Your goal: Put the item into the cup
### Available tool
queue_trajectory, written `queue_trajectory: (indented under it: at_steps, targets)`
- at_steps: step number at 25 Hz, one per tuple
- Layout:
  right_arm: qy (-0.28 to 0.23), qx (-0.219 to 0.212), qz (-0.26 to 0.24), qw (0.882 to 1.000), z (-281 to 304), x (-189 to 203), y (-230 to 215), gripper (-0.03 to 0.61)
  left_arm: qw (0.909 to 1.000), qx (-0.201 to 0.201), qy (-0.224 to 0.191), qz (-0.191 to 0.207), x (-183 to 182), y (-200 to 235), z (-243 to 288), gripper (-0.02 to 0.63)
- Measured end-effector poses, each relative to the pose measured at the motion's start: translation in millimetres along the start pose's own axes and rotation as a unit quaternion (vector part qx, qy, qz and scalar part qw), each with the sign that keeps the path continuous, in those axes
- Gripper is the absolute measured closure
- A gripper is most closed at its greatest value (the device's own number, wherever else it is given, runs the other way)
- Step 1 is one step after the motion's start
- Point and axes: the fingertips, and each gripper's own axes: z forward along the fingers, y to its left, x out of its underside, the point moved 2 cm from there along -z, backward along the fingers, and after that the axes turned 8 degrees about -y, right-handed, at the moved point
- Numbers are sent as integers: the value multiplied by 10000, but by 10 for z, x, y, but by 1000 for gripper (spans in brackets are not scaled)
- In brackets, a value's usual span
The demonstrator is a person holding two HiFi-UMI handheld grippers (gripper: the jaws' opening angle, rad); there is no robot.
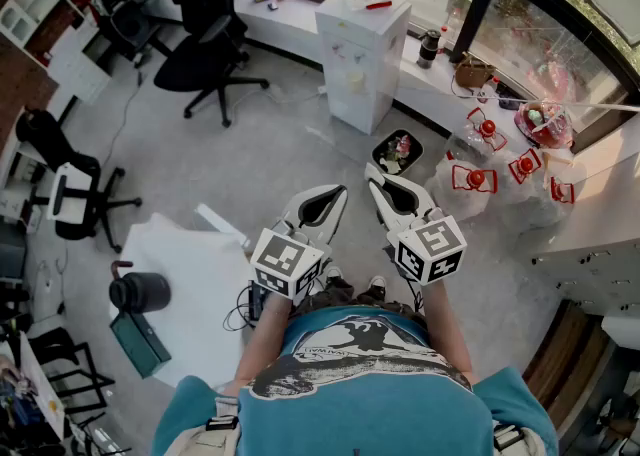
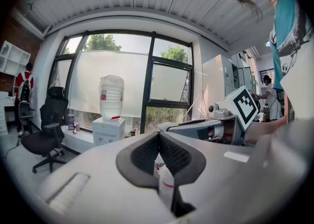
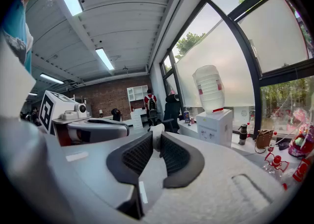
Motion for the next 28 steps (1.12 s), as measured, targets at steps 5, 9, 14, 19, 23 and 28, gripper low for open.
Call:
queue_trajectory:
  at_steps: [5,9,14,19,23,28]
  targets:
    - [-80,71,66,9999,-2,26,19,529,10000,21,22,-1,36,0,-33,600]
    - [-91,98,71,9999,35,44,34,529,10000,36,48,-12,57,41,-52,600]
    - [-47,73,61,9999,135,70,105,529,10000,23,48,-1,57,140,-111,600]
    - [5,73,80,9999,276,115,186,529,10000,2,26,-20,64,294,-189,600]
    - [30,131,108,9999,380,150,254,529,10000,12,-12,-67,66,427,-263,600]
    - [136,252,160,9995,463,235,372,529,9999,69,44,-148,109,563,-392,600]
